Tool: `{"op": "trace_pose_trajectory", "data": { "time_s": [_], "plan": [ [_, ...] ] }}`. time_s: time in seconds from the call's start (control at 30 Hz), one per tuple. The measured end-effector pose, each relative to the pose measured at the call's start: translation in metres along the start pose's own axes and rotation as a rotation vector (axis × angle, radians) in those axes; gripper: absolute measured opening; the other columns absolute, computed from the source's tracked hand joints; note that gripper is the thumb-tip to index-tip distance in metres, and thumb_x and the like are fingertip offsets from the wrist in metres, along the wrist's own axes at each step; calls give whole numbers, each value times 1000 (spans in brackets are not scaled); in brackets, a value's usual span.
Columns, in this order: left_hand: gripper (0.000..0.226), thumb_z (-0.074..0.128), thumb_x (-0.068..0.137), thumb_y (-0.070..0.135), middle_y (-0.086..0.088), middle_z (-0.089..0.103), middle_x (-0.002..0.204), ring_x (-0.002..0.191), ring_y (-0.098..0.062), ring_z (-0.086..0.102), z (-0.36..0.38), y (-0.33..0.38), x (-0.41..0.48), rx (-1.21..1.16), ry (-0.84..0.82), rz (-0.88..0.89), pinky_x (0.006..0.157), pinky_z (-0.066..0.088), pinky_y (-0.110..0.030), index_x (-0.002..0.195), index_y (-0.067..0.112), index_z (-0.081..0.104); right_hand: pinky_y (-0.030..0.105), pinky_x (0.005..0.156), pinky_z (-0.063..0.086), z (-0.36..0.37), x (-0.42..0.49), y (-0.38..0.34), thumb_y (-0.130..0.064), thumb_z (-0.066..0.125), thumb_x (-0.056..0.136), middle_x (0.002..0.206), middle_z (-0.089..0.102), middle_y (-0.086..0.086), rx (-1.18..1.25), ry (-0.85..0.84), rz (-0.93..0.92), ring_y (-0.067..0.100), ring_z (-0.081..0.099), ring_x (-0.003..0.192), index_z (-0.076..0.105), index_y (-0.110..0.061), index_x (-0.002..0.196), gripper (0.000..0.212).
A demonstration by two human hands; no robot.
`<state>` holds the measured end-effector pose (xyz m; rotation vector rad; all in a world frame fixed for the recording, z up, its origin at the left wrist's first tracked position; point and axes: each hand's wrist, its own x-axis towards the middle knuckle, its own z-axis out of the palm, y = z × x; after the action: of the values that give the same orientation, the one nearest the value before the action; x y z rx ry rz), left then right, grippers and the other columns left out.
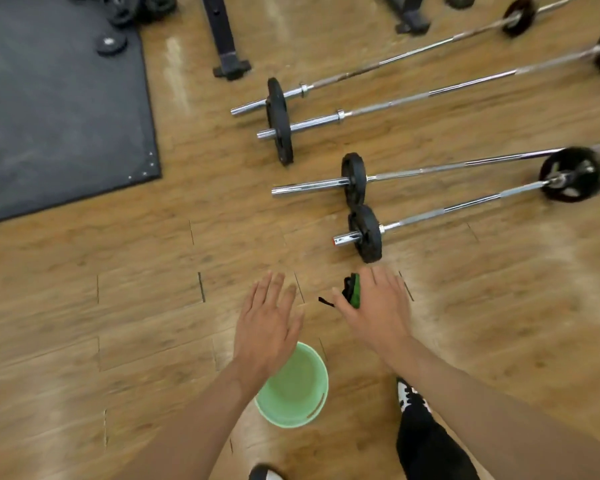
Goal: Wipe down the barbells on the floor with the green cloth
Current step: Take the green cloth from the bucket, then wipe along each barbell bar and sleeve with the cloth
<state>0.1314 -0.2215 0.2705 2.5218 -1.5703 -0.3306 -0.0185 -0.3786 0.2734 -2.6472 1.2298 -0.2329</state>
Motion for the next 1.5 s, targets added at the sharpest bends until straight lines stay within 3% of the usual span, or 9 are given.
{"op": "trace_pose_trajectory", "data": {
  "time_s": [0.17, 0.33, 0.47, 0.6, 0.77, 0.97, 1.07, 1.27, 1.5],
  "plan": [
    [60, 27, 109, 47, -15, 49, 158, 153, -34, 37, 14, 40, 64, -28, -15, -45, 126, 12, -43, 145, 13, 60, 40, 85, 44, 3, 55, 49, -68, 36, 93, 94, 54, -1, 42, -49, 31, 21, 49, 90, 59, -17, 102, 56],
    [58, 28, 109, 46, -15, 48, 159, 153, -34, 36, 46, 86, 117, -3, -85, -93, 126, 8, -42, 146, 14, 58, 40, 79, 43, 25, 103, 110, -60, 51, 93, 91, 54, 1, 109, -80, 23, 22, 48, 87, 60, -15, 98, 45],
    [59, 26, 109, 47, -15, 46, 160, 154, -34, 34, 57, 118, 164, -44, -85, -215, 127, 3, -39, 150, 14, 54, 41, 79, 45, 36, 145, 143, -61, 47, 93, 92, 53, 0, 106, -167, -44, 22, 49, 87, 58, -17, 99, 46],
    [58, 28, 108, 45, -17, 47, 159, 152, -36, 37, 74, 130, 197, -78, -55, -280, 126, 10, -42, 147, 12, 56, 40, 79, 44, 51, 183, 154, -61, 46, 93, 96, 56, 2, 115, -184, -54, 22, 51, 89, 59, -15, 105, 49],
    [64, 19, 108, 49, -15, 37, 165, 157, -33, 26, 95, 119, 225, -145, -75, -340, 129, 11, -46, 153, 14, 49, 41, 79, 43, 86, 211, 158, -65, 37, 93, 96, 56, 3, 125, -244, -46, 24, 52, 92, 58, -14, 104, 56],
    [61, 25, 108, 47, -16, 44, 161, 153, -36, 34, 142, 77, 254, -122, -55, -253, 127, 19, -48, 151, 13, 51, 42, 86, 42, 138, 242, 162, -64, 41, 94, 100, 59, 7, 123, -247, 8, 28, 54, 98, 59, -12, 105, 56],
    [59, 27, 108, 46, -17, 45, 159, 152, -36, 35, 172, 64, 260, -128, -37, -304, 126, 18, -47, 148, 12, 53, 43, 88, 43, 171, 247, 164, -60, 44, 96, 101, 58, 9, 135, -298, -7, 29, 54, 100, 59, -11, 107, 53],
    [60, 27, 107, 48, -18, 47, 157, 150, -38, 37, 235, 55, 277, -207, 3, -511, 124, 26, -54, 143, 11, 58, 41, 87, 37, 233, 260, 167, -54, 22, 93, 107, 53, 7, 171, -458, -139, 25, 47, 99, 55, -11, 112, 57],
    [64, 21, 108, 51, -17, 42, 161, 152, -37, 33, 323, 31, 304, -221, -55, -492, 126, 24, -54, 148, 12, 53, 43, 88, 35, 319, 289, 189, -45, 35, 99, 109, 51, 10, 39, -486, -224, 30, 46, 101, 53, -9, 113, 42]
  ]
}}
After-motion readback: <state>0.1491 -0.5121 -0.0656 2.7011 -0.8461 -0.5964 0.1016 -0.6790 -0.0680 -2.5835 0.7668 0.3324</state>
